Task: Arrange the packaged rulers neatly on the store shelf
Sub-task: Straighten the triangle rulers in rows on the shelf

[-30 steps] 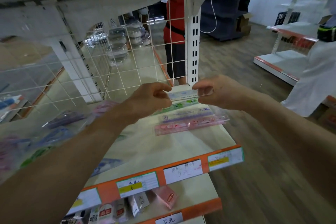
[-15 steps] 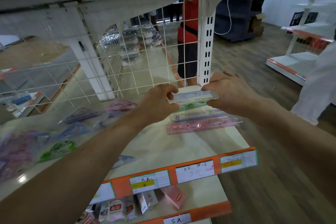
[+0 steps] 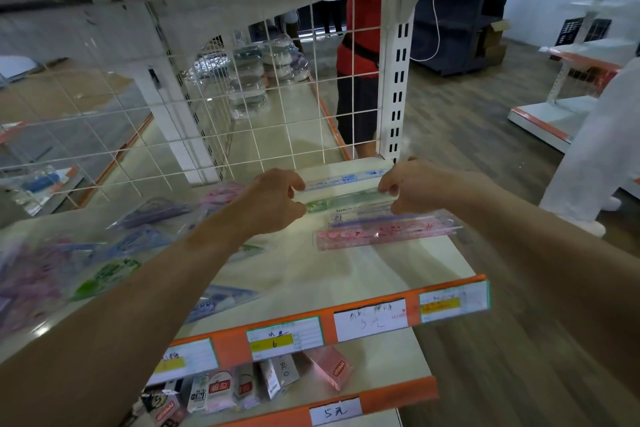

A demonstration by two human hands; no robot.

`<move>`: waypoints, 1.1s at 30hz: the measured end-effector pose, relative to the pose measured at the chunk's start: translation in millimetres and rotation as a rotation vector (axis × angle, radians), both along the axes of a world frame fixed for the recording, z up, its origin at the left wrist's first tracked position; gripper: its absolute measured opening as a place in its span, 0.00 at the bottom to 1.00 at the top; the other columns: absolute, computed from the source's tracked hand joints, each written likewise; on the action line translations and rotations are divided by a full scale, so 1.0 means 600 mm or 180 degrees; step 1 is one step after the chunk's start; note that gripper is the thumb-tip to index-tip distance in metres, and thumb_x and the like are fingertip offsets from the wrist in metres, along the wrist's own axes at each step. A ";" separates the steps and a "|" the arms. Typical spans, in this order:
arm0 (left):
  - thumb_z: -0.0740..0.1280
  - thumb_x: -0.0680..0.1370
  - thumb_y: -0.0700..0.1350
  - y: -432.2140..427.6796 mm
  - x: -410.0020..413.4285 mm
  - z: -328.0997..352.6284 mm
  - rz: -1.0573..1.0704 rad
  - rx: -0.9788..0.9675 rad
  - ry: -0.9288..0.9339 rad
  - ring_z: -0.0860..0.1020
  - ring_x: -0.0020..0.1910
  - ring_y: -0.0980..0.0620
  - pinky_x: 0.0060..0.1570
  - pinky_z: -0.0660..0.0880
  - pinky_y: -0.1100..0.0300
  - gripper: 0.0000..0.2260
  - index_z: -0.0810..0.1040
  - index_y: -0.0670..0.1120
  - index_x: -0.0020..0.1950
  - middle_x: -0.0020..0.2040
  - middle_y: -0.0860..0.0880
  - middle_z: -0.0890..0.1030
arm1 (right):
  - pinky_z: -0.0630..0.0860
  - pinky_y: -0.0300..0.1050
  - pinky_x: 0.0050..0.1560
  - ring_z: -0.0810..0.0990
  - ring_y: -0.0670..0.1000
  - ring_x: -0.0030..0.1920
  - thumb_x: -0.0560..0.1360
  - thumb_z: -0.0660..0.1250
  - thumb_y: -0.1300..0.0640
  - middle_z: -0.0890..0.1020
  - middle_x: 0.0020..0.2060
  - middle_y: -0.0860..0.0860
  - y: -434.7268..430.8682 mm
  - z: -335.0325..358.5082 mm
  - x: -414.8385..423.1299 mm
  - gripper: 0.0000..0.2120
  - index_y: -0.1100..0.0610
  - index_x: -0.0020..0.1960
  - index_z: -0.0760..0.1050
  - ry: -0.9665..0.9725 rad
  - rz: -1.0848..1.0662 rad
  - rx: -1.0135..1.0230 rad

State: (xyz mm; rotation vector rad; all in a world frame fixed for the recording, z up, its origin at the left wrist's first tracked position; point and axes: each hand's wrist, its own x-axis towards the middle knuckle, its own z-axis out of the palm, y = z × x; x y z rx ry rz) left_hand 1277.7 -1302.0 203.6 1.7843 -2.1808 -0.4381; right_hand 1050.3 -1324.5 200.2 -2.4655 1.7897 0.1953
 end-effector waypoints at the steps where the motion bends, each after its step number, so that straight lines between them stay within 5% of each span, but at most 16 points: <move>1: 0.70 0.74 0.43 0.000 0.000 0.000 0.0023 0.0022 -0.0016 0.75 0.47 0.50 0.49 0.71 0.60 0.18 0.76 0.45 0.64 0.49 0.49 0.75 | 0.70 0.45 0.61 0.71 0.54 0.60 0.74 0.67 0.57 0.74 0.60 0.51 -0.001 0.000 0.003 0.22 0.51 0.68 0.72 -0.0011 -0.0006 0.0038; 15: 0.68 0.73 0.44 -0.003 0.022 0.005 0.0205 0.0049 -0.0634 0.74 0.58 0.46 0.54 0.69 0.58 0.17 0.76 0.48 0.63 0.60 0.47 0.76 | 0.75 0.48 0.60 0.76 0.55 0.58 0.75 0.64 0.57 0.76 0.59 0.54 0.006 0.010 0.030 0.19 0.55 0.65 0.74 0.0220 0.0056 0.0304; 21: 0.71 0.71 0.46 0.008 0.075 0.014 0.0214 -0.0086 -0.0522 0.78 0.53 0.46 0.52 0.75 0.55 0.07 0.79 0.48 0.47 0.53 0.48 0.80 | 0.70 0.48 0.61 0.69 0.55 0.62 0.73 0.68 0.56 0.76 0.60 0.49 0.008 0.025 0.099 0.19 0.48 0.64 0.74 -0.0248 0.0217 0.0039; 26: 0.70 0.70 0.59 0.030 0.139 0.031 0.0412 -0.0071 -0.0544 0.78 0.56 0.47 0.58 0.75 0.51 0.22 0.80 0.47 0.57 0.56 0.48 0.81 | 0.69 0.43 0.55 0.72 0.51 0.62 0.75 0.66 0.55 0.76 0.59 0.47 0.024 0.053 0.190 0.17 0.48 0.64 0.73 -0.0458 0.0601 -0.0098; 33: 0.67 0.73 0.44 0.074 0.266 0.036 0.1018 -0.0031 -0.0599 0.74 0.61 0.44 0.61 0.71 0.52 0.17 0.76 0.48 0.63 0.62 0.45 0.75 | 0.75 0.46 0.53 0.77 0.56 0.55 0.75 0.65 0.53 0.79 0.55 0.53 0.040 0.068 0.331 0.11 0.52 0.57 0.78 -0.0621 0.0912 -0.0049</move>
